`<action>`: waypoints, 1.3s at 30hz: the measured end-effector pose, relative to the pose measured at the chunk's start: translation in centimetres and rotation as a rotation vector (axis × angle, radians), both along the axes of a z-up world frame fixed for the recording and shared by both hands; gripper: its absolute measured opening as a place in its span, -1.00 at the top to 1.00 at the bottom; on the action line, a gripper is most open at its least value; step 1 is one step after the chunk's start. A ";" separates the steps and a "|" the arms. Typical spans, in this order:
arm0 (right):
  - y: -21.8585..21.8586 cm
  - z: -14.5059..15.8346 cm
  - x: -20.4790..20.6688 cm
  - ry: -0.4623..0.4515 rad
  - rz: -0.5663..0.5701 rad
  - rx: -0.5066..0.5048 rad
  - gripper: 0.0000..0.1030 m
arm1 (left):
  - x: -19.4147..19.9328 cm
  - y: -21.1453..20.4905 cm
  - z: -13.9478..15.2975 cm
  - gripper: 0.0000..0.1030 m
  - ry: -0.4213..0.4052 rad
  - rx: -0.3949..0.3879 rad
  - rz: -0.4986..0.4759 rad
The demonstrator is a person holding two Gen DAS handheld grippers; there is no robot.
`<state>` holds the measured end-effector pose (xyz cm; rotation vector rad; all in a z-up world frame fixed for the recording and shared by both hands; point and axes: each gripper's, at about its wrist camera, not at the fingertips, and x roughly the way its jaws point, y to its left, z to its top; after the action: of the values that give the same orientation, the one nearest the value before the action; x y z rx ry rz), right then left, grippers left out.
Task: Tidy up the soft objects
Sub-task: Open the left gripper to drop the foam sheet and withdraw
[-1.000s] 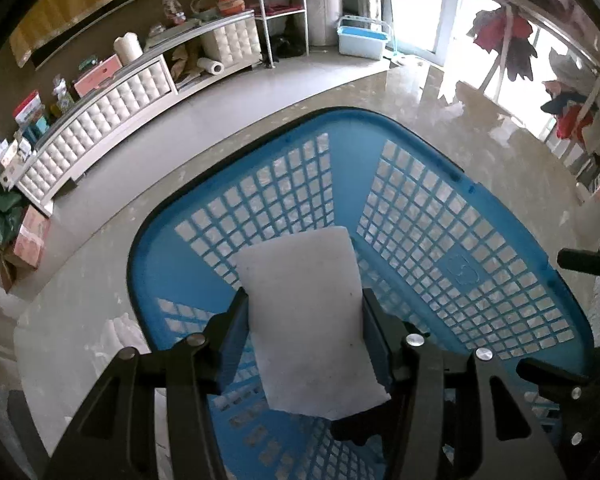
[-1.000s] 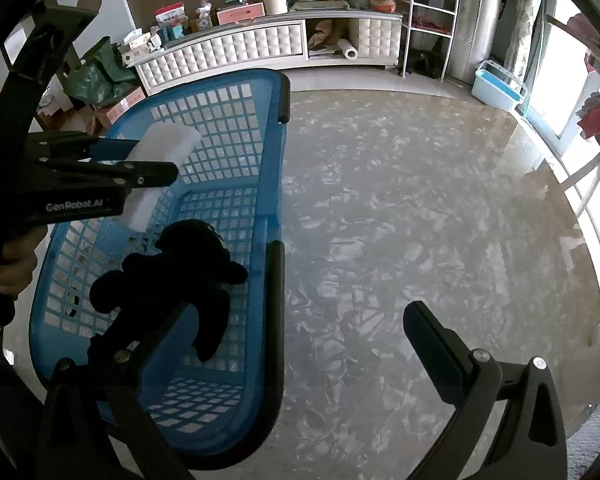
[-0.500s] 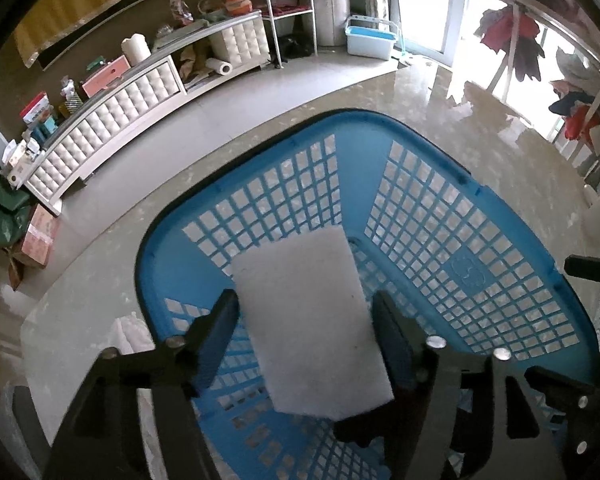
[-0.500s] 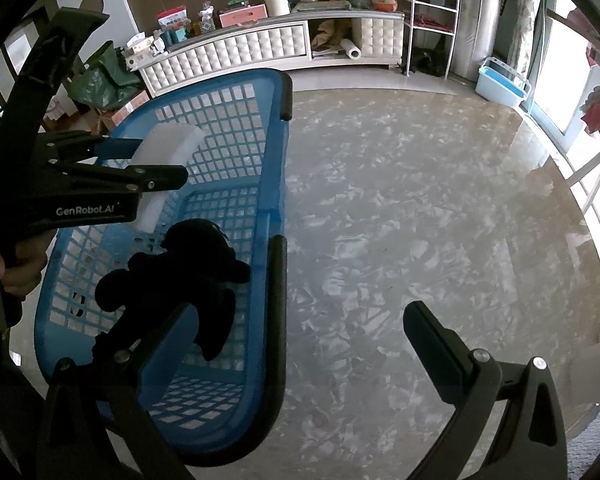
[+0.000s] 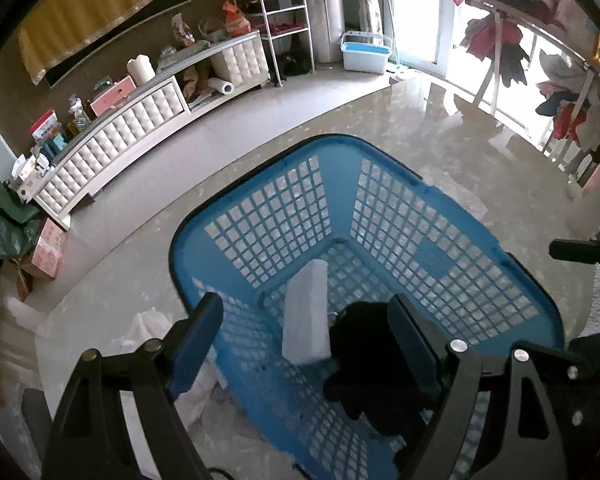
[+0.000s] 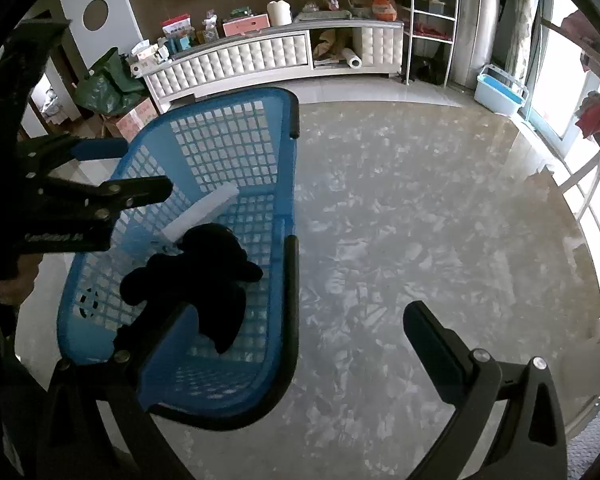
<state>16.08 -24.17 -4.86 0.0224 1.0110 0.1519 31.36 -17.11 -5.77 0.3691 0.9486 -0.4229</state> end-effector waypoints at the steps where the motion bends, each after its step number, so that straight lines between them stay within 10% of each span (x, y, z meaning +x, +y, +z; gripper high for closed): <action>1: 0.0 0.1 0.0 -0.003 -0.001 -0.001 -0.99 | -0.4 0.2 0.3 -0.61 -0.002 -0.005 0.001; 14: 2.1 2.2 -2.0 -0.043 0.017 0.002 -0.99 | -6.1 4.2 3.7 -0.68 -0.045 -0.055 0.058; 18: 3.1 2.7 -2.6 -0.057 0.030 0.007 -0.99 | -8.0 5.7 4.4 -1.00 -0.056 -0.067 0.068; 39: 10.2 4.2 -4.9 -0.097 0.139 -0.033 -0.99 | -15.0 15.6 5.6 -1.00 -0.107 -0.107 0.190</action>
<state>11.21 -13.99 -0.62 -0.0848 0.9177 0.2608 16.35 -1.52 -0.17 0.1998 0.8443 -0.2764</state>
